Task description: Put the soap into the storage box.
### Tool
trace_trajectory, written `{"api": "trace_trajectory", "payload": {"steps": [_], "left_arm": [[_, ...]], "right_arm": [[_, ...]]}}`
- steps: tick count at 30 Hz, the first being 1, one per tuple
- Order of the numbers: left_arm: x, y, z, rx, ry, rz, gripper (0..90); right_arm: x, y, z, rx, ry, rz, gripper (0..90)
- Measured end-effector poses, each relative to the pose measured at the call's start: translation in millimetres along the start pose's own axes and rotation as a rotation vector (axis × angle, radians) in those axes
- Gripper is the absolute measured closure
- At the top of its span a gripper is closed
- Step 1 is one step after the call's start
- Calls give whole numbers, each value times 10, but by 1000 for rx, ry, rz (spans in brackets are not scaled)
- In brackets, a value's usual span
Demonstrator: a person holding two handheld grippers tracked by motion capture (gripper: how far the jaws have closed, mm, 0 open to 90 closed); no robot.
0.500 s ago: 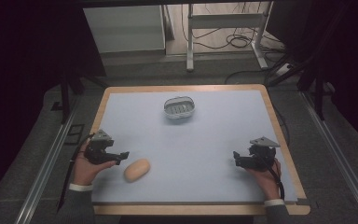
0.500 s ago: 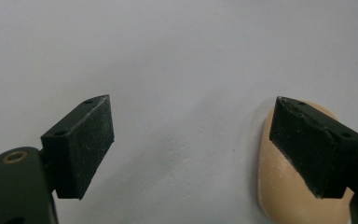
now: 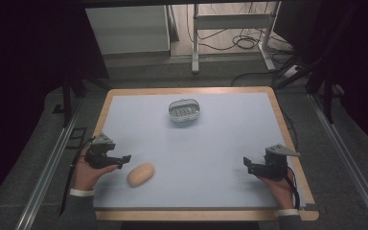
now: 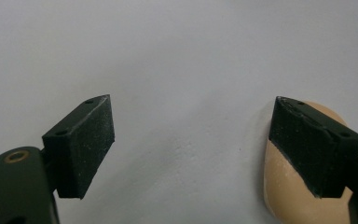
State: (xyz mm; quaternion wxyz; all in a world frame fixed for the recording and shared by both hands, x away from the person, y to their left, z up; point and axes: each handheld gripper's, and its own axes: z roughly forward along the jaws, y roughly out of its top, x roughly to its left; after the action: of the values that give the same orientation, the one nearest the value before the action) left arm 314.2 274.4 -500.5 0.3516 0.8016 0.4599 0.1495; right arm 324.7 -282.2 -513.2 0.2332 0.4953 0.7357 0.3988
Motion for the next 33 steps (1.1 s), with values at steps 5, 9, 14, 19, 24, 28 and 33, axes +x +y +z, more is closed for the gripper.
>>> {"api": "trace_trajectory", "payload": {"steps": [5, 9, 14, 19, 24, 28, 33], "left_arm": [[9, 11, -10, -3, 8, -4, 176], [-15, 9, 4, 6, 13, -4, 182], [-55, 26, 1, 4, 5, -26, 180], [-138, 83, -69, 11, -3, -20, 173], [-170, 162, -114, 22, -30, -4, 198], [-178, 206, -90, 45, -36, 11, 203], [-235, 227, -72, 58, -20, 68, 216]], "right_arm": [[-5, 8, -40, -15, 5, -15, 51], [-55, -2, -37, -12, 42, 15, 51], [-69, -12, -58, -17, 23, -3, 58], [-72, -5, -93, -33, 20, -18, 58], [-49, 3, -122, -25, 2, -45, 58], [-33, -7, -109, -13, -1, -50, 58], [-30, -26, -119, -17, 9, -57, 58]]}}
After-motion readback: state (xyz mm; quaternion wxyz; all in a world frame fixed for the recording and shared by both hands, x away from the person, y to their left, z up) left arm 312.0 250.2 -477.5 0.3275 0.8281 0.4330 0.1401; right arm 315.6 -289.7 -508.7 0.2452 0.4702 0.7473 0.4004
